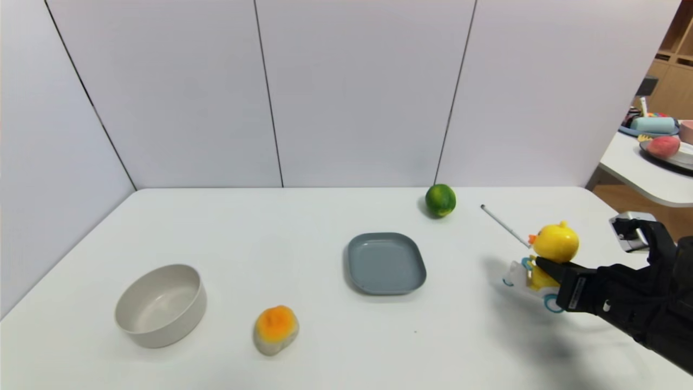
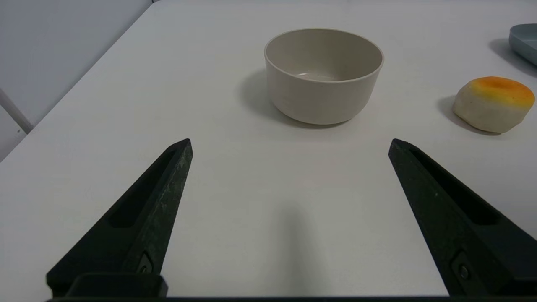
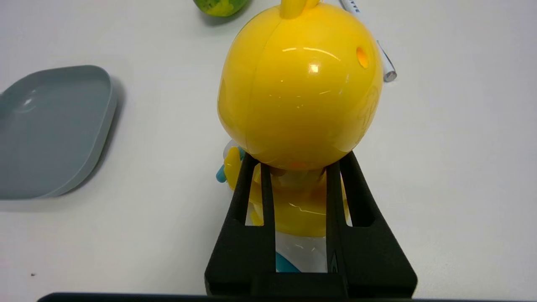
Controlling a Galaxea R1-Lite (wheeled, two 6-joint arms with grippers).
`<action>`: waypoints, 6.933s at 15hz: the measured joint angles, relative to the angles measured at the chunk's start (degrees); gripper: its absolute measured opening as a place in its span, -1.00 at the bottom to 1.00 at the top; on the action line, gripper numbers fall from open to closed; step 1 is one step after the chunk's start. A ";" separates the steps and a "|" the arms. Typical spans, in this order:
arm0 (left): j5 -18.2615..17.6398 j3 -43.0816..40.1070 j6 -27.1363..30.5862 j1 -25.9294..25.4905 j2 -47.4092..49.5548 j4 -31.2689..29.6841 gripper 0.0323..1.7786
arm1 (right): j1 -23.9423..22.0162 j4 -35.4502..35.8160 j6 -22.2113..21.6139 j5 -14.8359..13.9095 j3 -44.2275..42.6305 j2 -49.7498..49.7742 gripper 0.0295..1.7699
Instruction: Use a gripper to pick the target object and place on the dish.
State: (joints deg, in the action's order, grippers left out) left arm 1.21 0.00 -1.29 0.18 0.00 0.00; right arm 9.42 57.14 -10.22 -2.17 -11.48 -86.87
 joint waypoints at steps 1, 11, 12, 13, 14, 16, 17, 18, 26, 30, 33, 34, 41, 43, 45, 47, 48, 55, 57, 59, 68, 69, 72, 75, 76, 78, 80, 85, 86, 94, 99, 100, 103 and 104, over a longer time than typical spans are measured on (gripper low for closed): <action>-0.02 0.00 0.02 0.00 0.02 0.00 0.90 | 0.16 0.00 0.00 0.02 0.09 0.21 -0.64; -0.02 0.00 0.00 0.00 0.00 0.00 0.90 | 4.07 0.07 4.99 0.09 -2.55 2.45 -0.64; -0.02 0.00 0.00 0.00 0.00 0.00 0.90 | 5.05 0.02 6.14 0.11 -3.84 2.56 -0.64; -0.02 0.00 0.00 0.00 0.00 0.00 0.90 | 6.06 -0.11 7.05 0.16 -5.16 2.56 -0.64; -0.02 0.00 0.00 0.00 0.00 0.00 0.90 | 7.03 -0.63 7.85 0.16 -6.67 2.47 -0.64; -0.02 0.00 0.00 0.00 0.00 0.00 0.90 | 9.20 -2.90 9.20 0.13 -10.31 1.90 -0.64; -0.02 0.00 0.02 0.00 0.02 0.00 0.90 | 10.42 -4.06 9.37 0.11 -12.26 1.40 -0.64; -0.02 0.00 0.00 0.00 0.00 0.00 0.90 | 11.90 -5.13 9.36 0.09 -14.36 0.68 -0.64; -0.02 0.00 0.00 0.00 0.00 0.00 0.90 | 23.74 -5.79 8.13 -0.66 -25.89 -10.15 -0.64; -0.02 0.00 0.00 0.00 0.02 0.00 0.90 | 27.70 -5.27 6.74 -0.77 -29.37 -15.30 -0.64; -0.02 0.00 0.00 0.00 0.00 0.00 0.90 | 28.89 -5.22 6.69 -0.80 -30.29 -17.70 -0.64; -0.02 0.00 0.02 0.00 0.02 0.00 0.90 | 29.05 -5.10 6.72 -0.78 -30.35 -18.40 -0.64; -0.02 0.00 0.00 0.00 0.02 0.00 0.90 | 29.05 -3.95 6.64 -2.05 -31.43 -22.06 -0.64; 0.00 0.00 0.02 0.00 0.02 0.00 0.90 | 28.31 -3.94 6.69 -2.10 -31.04 -22.33 -0.64; 0.00 0.00 0.00 0.00 0.02 0.00 0.90 | 27.40 -3.94 6.64 -2.16 -30.51 -22.50 -0.64; 0.00 0.00 0.02 0.00 0.02 0.00 0.90 | 27.12 -3.94 6.63 -2.15 -30.14 -22.72 -0.64; 0.00 0.00 0.02 0.00 0.00 0.00 0.90 | 27.01 -3.94 6.63 -2.27 -29.78 -22.81 -0.64; -0.02 0.00 0.00 0.00 0.00 0.00 0.90 | 27.26 -3.89 6.63 -2.29 -29.81 -23.64 -0.64; 0.00 0.00 0.00 0.00 0.00 0.00 0.90 | 27.43 -3.84 6.69 -2.27 -29.83 -24.02 -0.64; 0.00 0.00 0.00 0.00 0.00 0.00 0.90 | 27.48 -3.84 6.74 -2.29 -30.03 -24.38 -0.64; 0.00 0.00 0.00 0.00 0.00 0.00 0.90 | 27.62 -3.75 6.72 -2.27 -30.99 -26.11 -0.64; 0.00 0.00 0.02 0.00 0.00 0.00 0.90 | 27.70 -3.75 6.69 -2.27 -31.04 -26.27 -0.64; 0.00 0.00 0.02 0.00 0.02 0.00 0.90 | 27.72 -3.73 6.80 -2.36 -31.26 -26.64 -0.64; 0.00 0.00 0.00 0.00 0.00 0.00 0.90 | 27.67 -3.28 6.83 -3.15 -31.45 -26.92 -0.56; 0.00 0.00 0.00 0.00 0.00 0.00 0.90 | 27.62 -3.41 6.84 -3.25 -31.45 -27.03 -0.36; 0.00 0.00 0.00 0.00 0.00 0.00 0.90 | 27.62 -3.50 6.78 -3.34 -31.51 -27.14 -0.08; -0.02 0.00 0.00 0.00 0.00 0.00 0.90 | 27.62 -3.47 6.74 -3.34 -31.49 -27.12 0.15; 0.00 0.00 0.00 0.00 0.00 0.00 0.90 | 27.59 -3.50 6.75 -3.28 -31.60 -26.64 0.52; -0.02 0.00 -0.02 0.00 0.00 0.00 0.90 | 27.62 -3.61 6.75 -3.28 -31.73 -26.44 0.57; -0.02 0.00 0.02 0.00 0.00 0.00 0.90 | 27.70 -5.16 6.83 -3.25 -31.76 -22.47 0.80; -0.02 0.00 0.00 0.00 0.00 0.00 0.90 | 28.20 -8.58 7.02 -3.56 -31.60 -17.31 0.86; 0.00 0.00 0.00 0.00 0.02 0.00 0.90 | 28.28 -9.51 7.13 -4.06 -32.09 -15.66 0.87; -0.02 0.00 0.00 0.00 0.00 0.00 0.90 | 28.06 -15.66 7.39 -5.66 -34.13 -8.83 0.89; -0.02 0.00 0.00 0.00 0.00 0.00 0.90 | 27.65 -17.42 7.68 -5.84 -34.60 -6.24 0.89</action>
State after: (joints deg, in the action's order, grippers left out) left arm 1.18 0.00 -1.29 0.18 0.00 0.00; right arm 37.07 39.72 -2.54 -8.01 -46.08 -93.11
